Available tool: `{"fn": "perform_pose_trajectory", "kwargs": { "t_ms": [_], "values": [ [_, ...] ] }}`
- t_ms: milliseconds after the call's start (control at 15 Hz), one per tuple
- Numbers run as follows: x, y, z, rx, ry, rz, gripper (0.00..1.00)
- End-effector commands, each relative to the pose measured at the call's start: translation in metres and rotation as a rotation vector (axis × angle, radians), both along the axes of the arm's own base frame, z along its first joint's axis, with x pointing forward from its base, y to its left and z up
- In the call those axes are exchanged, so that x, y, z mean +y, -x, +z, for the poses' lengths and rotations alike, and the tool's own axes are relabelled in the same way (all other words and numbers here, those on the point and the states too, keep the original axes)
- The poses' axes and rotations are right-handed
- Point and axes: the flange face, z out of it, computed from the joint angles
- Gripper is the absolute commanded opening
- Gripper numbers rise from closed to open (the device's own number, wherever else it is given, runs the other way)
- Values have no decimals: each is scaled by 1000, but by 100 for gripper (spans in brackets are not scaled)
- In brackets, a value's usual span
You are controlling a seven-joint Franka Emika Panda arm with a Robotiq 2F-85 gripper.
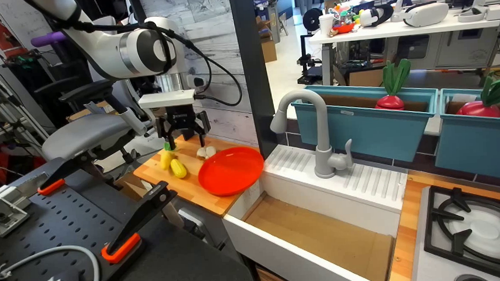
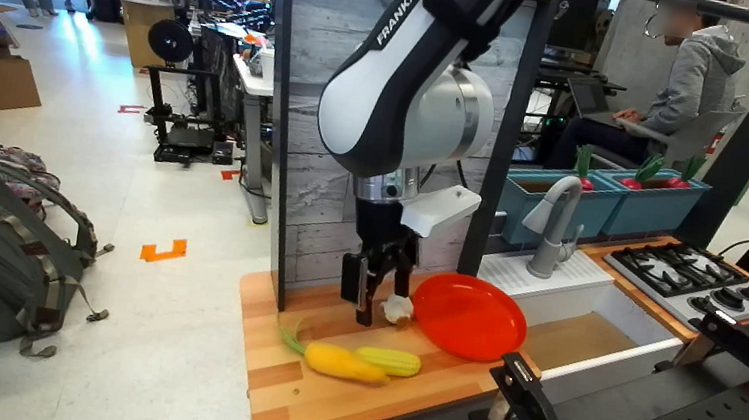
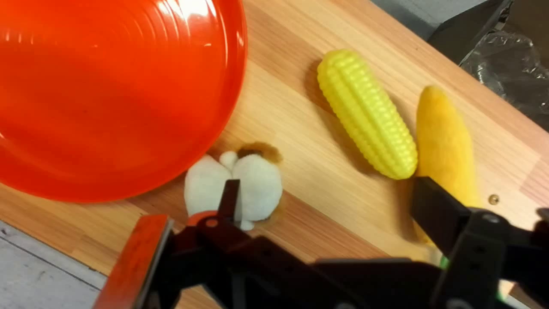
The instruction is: Remove the white plush toy from the orange plate
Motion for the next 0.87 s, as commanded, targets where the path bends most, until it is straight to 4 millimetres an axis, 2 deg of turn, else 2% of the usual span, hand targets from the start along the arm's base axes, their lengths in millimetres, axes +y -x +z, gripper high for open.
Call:
{"fn": "perform_pose_trajectory", "kwargs": {
  "t_ms": [0,333,400,533,800],
  "values": [
    [-2,3,34,-78,-2,18,100],
    [-19,16,75,-139,-31,9,100],
    [-7,3,54,-119,-30,6,100],
    [-10,3,61,-123,-29,2,100],
    [-9,6,53,-112,-28,5,100]
  ]
}}
